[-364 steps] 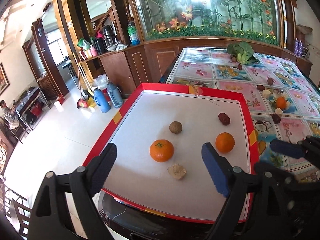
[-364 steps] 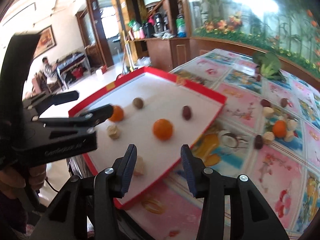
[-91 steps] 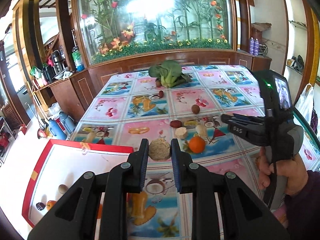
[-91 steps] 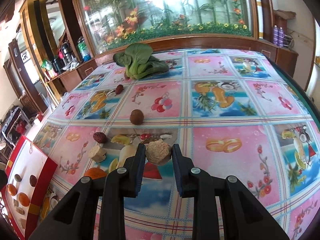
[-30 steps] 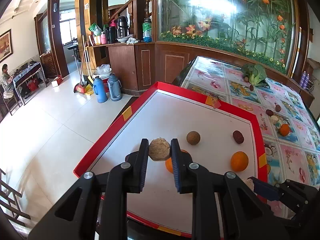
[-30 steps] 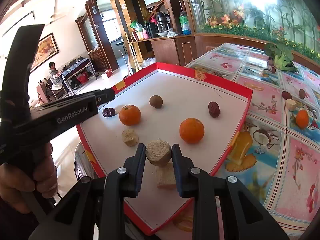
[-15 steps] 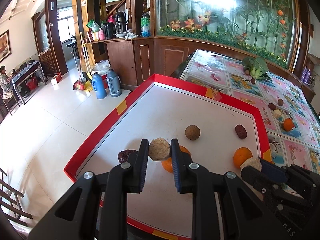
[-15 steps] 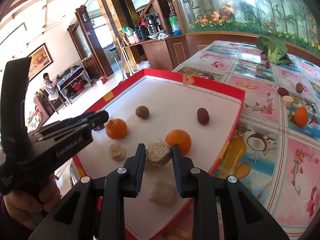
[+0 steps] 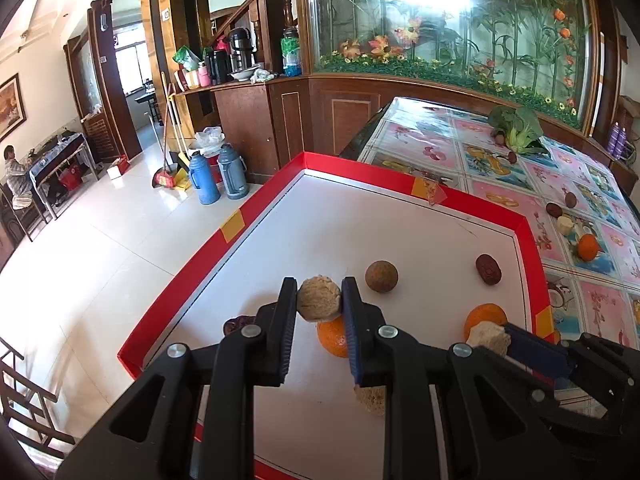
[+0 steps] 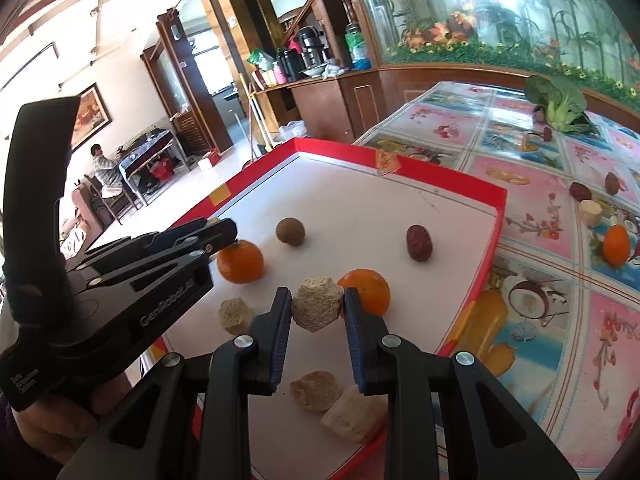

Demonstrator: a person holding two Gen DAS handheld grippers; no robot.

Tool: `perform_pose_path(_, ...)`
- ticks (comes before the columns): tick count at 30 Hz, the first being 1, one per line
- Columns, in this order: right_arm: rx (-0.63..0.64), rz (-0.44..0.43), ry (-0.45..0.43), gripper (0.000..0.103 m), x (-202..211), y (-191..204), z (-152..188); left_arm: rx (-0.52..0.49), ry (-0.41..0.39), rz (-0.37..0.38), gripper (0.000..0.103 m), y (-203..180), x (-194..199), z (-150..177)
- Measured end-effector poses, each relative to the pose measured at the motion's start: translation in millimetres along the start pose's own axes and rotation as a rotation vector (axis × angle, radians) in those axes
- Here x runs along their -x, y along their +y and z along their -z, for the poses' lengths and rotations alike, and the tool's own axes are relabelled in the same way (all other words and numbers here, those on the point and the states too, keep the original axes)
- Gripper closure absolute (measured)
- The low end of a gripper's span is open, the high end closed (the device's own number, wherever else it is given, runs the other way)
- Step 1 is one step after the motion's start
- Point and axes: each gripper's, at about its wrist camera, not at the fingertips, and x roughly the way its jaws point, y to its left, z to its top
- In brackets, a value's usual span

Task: Organize fruits
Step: 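Lower the cookie onto the tray and open the right tool while the left tool does likewise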

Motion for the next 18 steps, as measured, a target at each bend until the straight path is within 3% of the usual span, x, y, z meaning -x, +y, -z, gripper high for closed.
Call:
perform_pose_path(6, 0.037, 0.001, 0.013, 0.077, -1.4, 6.6, 2.9, -0.017, -0.009, -0.033, 0.078, -5.5, 0.2, 0.4)
perform_pose_path(10, 0.036, -0.005, 0.018, 0.077, -1.9, 5.9, 3.0, -0.017, -0.014, -0.051, 0.053, -6.6, 0.2, 0.1)
perform_pose_path(12, 0.038, -0.006, 0.019, 0.077, -1.9, 5.8, 2.9, -0.016, -0.014, -0.051, 0.05, -6.7, 0.2, 0.9)
perform_pose_path(14, 0.041, -0.005, 0.02, 0.077, -2.3, 5.8, 2.8, -0.015, -0.013, -0.052, 0.038, -6.8, 0.1, 1.0)
perform_pose_path(18, 0.041, -0.003, 0.019, 0.071, -2.0, 6.2, 2.6, -0.013, 0.0, -0.037, 0.031, -8.1, -0.8, 2.3)
